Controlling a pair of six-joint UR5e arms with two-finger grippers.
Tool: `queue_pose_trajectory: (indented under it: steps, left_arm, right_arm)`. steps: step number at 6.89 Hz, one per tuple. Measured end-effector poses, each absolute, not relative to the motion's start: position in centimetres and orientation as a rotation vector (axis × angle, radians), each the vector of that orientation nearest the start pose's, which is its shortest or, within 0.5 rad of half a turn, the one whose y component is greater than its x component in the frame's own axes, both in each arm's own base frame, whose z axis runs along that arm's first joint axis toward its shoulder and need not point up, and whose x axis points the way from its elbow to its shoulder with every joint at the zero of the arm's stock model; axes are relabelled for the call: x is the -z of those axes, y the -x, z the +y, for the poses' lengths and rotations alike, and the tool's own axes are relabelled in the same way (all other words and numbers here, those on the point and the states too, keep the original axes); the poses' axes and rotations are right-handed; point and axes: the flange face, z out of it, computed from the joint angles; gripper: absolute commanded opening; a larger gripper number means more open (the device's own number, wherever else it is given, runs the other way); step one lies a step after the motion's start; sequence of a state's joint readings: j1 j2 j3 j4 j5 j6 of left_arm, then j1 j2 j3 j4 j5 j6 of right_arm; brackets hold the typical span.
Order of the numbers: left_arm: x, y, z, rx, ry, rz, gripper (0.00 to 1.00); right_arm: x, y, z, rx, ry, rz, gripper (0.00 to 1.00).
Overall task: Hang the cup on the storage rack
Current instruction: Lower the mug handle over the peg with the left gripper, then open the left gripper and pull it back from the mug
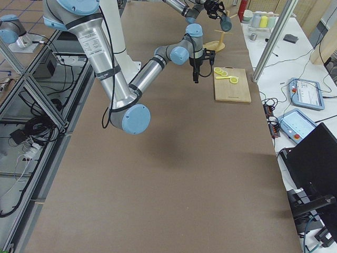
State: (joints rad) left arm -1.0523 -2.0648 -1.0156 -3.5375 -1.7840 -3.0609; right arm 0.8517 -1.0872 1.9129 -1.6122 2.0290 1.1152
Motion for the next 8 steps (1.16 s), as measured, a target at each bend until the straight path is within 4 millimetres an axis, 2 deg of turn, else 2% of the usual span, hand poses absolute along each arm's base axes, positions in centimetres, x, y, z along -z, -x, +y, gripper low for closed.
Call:
queue_pose_trajectory:
  steps: [2, 6, 8]
  left_arm:
    - [-43.5, -22.4, -62.4, 1.451, 0.656, 2.104, 0.98]
    - [-43.9, -20.7, -63.0, 1.498, 0.680, 2.102, 0.98]
    - [-43.6, -17.0, -63.3, 1.498, 0.707, 2.104, 0.98]
  right_arm:
    - [-24.3, 32.7, -50.8, -0.190, -0.125, -0.876, 1.00]
    - [-24.1, 32.8, -50.7, -0.194, -0.122, -0.879, 1.00]
    - [-24.1, 33.0, -50.6, -0.196, -0.119, -0.878, 1.00]
